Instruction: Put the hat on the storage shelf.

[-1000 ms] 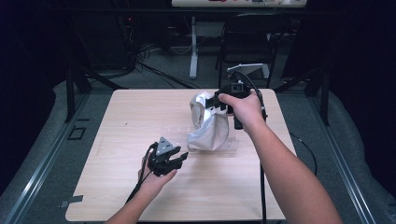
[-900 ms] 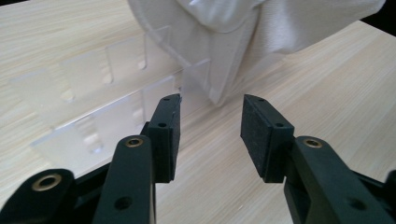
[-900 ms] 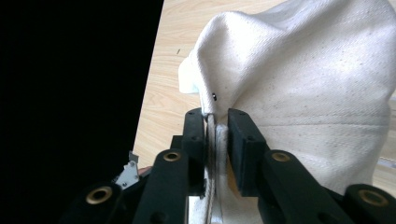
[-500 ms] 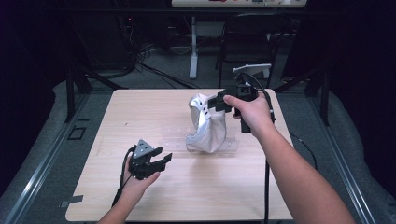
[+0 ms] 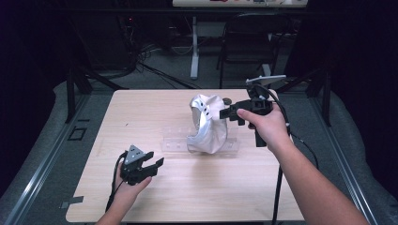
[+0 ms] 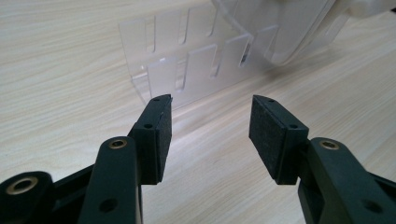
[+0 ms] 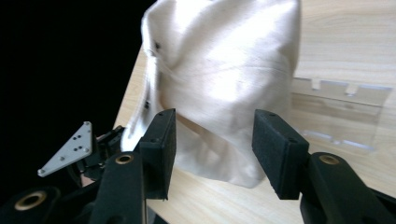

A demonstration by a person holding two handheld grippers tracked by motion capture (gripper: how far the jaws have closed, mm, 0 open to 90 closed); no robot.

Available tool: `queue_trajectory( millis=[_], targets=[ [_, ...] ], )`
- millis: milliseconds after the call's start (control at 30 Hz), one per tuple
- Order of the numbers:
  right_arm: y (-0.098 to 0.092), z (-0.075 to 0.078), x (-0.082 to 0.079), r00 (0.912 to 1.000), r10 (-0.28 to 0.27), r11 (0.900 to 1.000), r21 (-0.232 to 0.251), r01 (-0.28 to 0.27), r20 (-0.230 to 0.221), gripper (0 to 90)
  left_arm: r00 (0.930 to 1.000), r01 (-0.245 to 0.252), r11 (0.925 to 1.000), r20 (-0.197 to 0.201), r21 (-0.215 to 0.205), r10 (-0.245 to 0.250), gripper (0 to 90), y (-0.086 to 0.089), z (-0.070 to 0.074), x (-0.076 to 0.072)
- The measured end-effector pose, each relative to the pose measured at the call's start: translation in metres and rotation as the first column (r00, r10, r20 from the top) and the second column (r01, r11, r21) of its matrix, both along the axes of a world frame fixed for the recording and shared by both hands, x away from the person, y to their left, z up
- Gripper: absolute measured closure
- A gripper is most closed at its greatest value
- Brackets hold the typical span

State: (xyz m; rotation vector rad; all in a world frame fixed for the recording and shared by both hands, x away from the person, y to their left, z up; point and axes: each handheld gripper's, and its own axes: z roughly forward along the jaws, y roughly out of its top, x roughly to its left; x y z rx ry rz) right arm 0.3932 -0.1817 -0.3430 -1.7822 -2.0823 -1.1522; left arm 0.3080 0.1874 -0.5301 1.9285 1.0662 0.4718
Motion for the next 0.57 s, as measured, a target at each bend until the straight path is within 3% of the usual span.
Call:
queue_trajectory(
  millis=[133, 300, 567],
  targets=[
    [-0.009, -0.011, -0.009, 0.9999, -0.006, 1.0, 0.022, 0.006, 0.013, 48.9, 0.9999, 0.011, 0.9999, -0.005, 0.007, -0.011, 49.7, 0.001, -0.004, 0.002],
    [-0.015, -0.022, -0.018, 0.9996, -0.009, 1.0, 0.014, 0.008, 0.026, 48.2, 0.9999, 0.01, 1.0, -0.012, 0.002, -0.01, 49.3, 0.002, -0.006, 0.004],
    [-0.028, -0.04, -0.029, 0.9954, 0.009, 1.0, -0.005, -0.009, 0.095, 44.7, 0.9999, 0.015, 0.9999, -0.007, -0.004, -0.015, 48.5, -0.001, -0.008, 0.006]
  ],
)
